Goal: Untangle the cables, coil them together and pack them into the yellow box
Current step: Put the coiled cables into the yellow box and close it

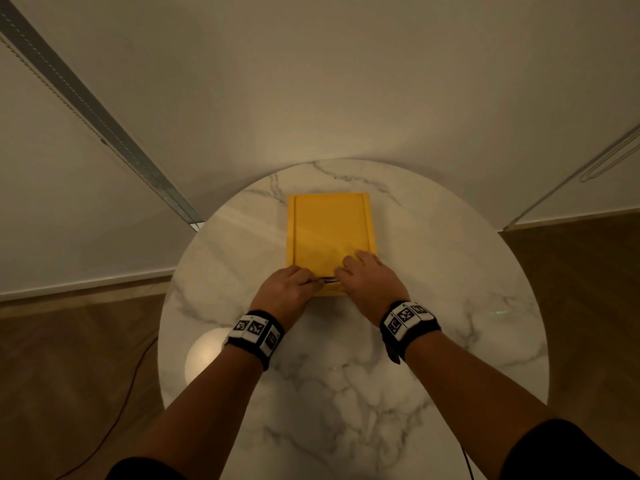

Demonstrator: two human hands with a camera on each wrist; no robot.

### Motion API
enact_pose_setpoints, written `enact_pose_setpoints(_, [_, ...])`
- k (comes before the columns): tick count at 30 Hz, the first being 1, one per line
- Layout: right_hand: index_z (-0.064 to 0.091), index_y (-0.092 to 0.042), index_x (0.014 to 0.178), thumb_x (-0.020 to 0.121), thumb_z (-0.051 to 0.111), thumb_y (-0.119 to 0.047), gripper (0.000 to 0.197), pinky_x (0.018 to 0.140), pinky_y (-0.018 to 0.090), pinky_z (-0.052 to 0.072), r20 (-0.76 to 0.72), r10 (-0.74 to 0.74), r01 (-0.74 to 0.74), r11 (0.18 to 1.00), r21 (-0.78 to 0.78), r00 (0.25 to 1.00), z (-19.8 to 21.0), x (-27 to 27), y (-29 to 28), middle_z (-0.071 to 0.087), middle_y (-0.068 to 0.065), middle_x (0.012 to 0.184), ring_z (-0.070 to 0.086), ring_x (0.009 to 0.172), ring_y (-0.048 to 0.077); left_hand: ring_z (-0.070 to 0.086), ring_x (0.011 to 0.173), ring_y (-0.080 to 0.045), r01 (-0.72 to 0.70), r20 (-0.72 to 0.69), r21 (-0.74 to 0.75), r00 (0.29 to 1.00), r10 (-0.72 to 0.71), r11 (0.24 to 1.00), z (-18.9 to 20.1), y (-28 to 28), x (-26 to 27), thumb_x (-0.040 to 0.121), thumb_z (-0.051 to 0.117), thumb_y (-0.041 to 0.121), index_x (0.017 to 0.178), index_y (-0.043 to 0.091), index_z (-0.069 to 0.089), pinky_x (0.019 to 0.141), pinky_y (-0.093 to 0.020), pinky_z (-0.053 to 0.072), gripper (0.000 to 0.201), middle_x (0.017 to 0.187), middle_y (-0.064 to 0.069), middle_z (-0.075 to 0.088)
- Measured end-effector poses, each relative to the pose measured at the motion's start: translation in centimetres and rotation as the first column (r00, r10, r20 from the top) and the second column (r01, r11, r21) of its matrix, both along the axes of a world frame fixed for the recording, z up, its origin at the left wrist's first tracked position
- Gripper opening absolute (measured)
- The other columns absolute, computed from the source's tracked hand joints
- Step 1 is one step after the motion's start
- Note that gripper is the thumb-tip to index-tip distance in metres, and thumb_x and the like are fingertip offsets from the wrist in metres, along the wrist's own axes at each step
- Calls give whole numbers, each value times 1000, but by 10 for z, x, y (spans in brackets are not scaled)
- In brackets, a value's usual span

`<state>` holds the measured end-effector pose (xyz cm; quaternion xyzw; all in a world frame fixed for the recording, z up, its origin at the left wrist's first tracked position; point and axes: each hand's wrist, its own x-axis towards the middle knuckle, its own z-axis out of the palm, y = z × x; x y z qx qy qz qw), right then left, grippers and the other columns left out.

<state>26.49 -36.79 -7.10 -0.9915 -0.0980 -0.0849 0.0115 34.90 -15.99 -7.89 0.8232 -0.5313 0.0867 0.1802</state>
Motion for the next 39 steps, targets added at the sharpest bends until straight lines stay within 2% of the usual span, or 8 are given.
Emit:
enact_pose_setpoints(3, [68,-13,110,78,80,-11,34,92,52,55,59,53,-57,996,63,997,-11,-7,-11,69,15,111,64,108,46,65,81,-31,-24,25,8,999,24,1000,-2,1,-5,86,60,13,104,15,78,67,-39,54,26,87,-5,68])
enact_pose_setpoints(6, [67,-11,108,84,73,-5,25,98,58,51,92,106,-114,990,85,990,-17,-12,-22,68,19,122,61,117,49,64,80,-33,-66,-3,-56,998,65,996,-5,0,-7,81,74,8,101,13,78,68,-39,54,22,94,-8,70])
enact_pose_setpoints(12, [70,-9,92,73,81,2,25,96,61,52,80,100,-110,987,119,992,-18,-9,-20,71,19,117,63,115,50,64,69,-31,-78,-64,-90,995,72,993,3,-2,-3,79,78,7,89,11,80,55,-34,54,11,93,-9,72])
enact_pose_setpoints(17, [71,-7,85,62,86,6,30,89,60,56,80,84,-94,986,138,993,-13,-6,-17,74,16,109,68,107,47,65,66,-28,-84,-62,-8,995,83,996,10,-4,-2,62,93,0,87,15,81,48,-31,51,32,91,-5,73])
enact_pose_setpoints(27, [74,-4,86,57,85,10,34,88,59,56,72,47,-57,987,151,996,-16,-6,-14,76,15,106,71,103,44,69,70,-30,-99,-58,-10,994,98,995,6,-7,-2,59,93,-3,86,14,81,49,-32,55,35,91,-7,74])
enact_pose_setpoints(31, [74,-6,85,58,85,9,33,91,58,55,44,25,-33,982,186,999,-13,-7,-12,75,14,108,70,106,43,61,80,-28,-145,-75,-7,987,144,989,1,-6,-5,77,83,6,87,12,77,47,-34,54,13,91,-8,67])
enact_pose_setpoints(33, [74,-7,84,59,86,8,32,91,57,55,39,21,-28,981,192,999,-12,-7,-12,75,14,107,70,106,42,55,85,-28,-190,-89,-53,979,185,980,-1,-5,-10,86,75,12,89,9,75,51,-36,55,5,94,-10,65])
enact_pose_setpoints(39, [73,-8,85,60,86,8,32,92,56,54,38,2,-9,982,187,999,-13,-7,-11,75,11,109,70,108,40,62,81,-36,-272,-106,-60,958,265,960,0,-9,-20,79,84,0,89,3,75,66,-39,56,14,98,-16,66])
